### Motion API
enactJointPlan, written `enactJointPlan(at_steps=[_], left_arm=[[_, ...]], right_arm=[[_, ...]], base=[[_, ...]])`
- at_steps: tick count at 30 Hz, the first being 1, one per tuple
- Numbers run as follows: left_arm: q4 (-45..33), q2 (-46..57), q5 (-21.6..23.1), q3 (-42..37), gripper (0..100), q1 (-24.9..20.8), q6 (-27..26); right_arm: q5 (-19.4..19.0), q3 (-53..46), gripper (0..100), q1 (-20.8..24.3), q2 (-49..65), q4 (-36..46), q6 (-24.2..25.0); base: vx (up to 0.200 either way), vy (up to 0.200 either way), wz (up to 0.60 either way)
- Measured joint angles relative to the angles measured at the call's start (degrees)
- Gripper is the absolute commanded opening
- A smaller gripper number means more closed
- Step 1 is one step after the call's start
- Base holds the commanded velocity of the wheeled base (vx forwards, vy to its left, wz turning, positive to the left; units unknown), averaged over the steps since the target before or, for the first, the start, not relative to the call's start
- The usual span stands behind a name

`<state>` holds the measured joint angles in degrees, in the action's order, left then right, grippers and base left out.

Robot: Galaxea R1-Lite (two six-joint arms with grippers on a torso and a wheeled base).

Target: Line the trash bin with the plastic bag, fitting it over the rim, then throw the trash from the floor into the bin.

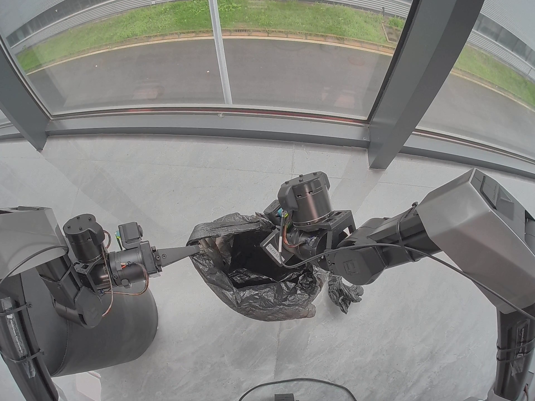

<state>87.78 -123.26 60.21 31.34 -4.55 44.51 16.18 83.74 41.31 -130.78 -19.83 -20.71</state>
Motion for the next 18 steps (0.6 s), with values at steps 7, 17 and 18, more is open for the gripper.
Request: enactJointPlan(at_steps=[7, 17, 18], left_arm=[[-4.22, 2.51, -11.57, -0.21, 0, -1.23, -8.61], [-16.13, 4.74, -43.19, 1.87, 0, -8.59, -21.77], [-17.01, 4.79, -44.2, 1.97, 0, -9.51, -23.22]], right_arm=[[0.0, 0.0, 0, -0.2, 0.07, -0.01, 0.0], [0.84, 0.27, 0, -0.63, -0.04, -1.18, 0.55], [1.3, 0.35, 0, -0.77, -0.09, -1.58, 0.62]], base=[[0.0, 0.0, 0.0], [0.0, 0.0, 0.0], [0.0, 0.0, 0.0]])
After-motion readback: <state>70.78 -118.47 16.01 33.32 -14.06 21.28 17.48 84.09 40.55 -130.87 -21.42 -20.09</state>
